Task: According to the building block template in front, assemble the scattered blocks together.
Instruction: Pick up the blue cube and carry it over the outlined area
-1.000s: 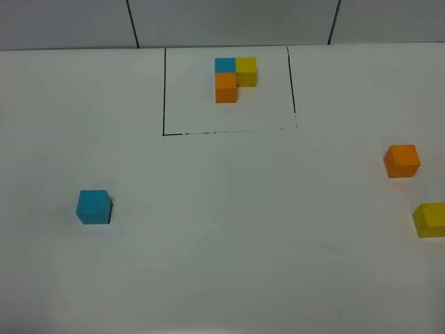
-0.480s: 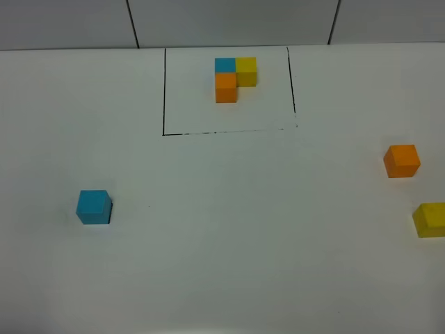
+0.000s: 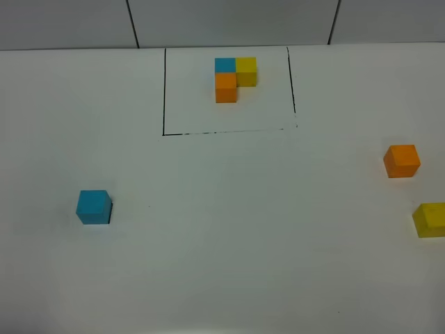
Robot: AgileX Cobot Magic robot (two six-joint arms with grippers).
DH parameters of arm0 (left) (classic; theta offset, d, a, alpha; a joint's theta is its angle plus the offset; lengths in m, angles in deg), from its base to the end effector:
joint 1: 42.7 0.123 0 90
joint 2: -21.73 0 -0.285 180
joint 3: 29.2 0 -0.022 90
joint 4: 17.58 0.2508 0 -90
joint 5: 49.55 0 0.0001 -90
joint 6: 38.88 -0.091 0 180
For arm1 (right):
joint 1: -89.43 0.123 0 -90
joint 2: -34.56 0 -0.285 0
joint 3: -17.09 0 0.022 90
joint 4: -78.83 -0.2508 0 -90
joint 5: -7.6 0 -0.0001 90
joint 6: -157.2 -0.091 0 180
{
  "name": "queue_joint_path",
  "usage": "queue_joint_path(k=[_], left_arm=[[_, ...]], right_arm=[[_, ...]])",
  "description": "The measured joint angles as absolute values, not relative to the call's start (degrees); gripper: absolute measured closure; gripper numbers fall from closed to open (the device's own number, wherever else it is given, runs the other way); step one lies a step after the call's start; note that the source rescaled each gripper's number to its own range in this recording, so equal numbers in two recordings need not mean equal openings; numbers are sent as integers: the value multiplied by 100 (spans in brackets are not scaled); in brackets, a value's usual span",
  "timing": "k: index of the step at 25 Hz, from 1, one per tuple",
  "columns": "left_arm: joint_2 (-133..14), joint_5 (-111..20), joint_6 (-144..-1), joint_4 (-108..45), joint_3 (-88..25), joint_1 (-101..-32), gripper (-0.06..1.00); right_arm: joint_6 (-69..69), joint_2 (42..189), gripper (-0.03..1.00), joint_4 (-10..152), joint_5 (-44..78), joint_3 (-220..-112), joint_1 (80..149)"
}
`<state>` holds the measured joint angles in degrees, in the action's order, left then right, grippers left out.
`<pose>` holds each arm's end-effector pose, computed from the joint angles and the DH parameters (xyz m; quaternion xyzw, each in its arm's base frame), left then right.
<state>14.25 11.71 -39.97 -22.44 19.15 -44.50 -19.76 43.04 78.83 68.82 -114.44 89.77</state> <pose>-0.0068 -0.0066 0.2779 0.0235 0.8520 -0.0456 0.5211 -0.0035 0.0000 0.2772 -0.0253 0.8576 -0.0121 0.5136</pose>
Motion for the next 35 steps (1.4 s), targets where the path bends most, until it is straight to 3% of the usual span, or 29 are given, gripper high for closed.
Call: queue_joint_path(k=[6, 8, 11, 14, 16, 28, 35], left_arm=[[1425, 1171, -3997, -2244, 1915, -4450, 55], [1425, 1171, -3997, -2244, 1915, -4450, 50], [1304, 1171, -3997, -2244, 1915, -4450, 29], [896, 1164, -3971, -2238, 1915, -4450, 1], [432, 1102, -3888, -2192, 1836, -4450, -5], [-3576, 864, -3637, -2030, -37, -4450, -5], [-5790, 509, -3557, -2033, -398, -4450, -5]], right_arm=[[-1976, 4304, 16, 7883, 6882, -11444, 8977], [-1976, 4304, 16, 7883, 6882, -11444, 8977], [-1976, 4304, 16, 7883, 6882, -11444, 8977], [-1976, 4304, 16, 7883, 6882, -11444, 8977], [-1976, 4304, 16, 7883, 6882, -11444, 8977], [-1976, 4304, 16, 7883, 6882, -11444, 8977], [-1976, 4304, 18, 7883, 6882, -11444, 8977]])
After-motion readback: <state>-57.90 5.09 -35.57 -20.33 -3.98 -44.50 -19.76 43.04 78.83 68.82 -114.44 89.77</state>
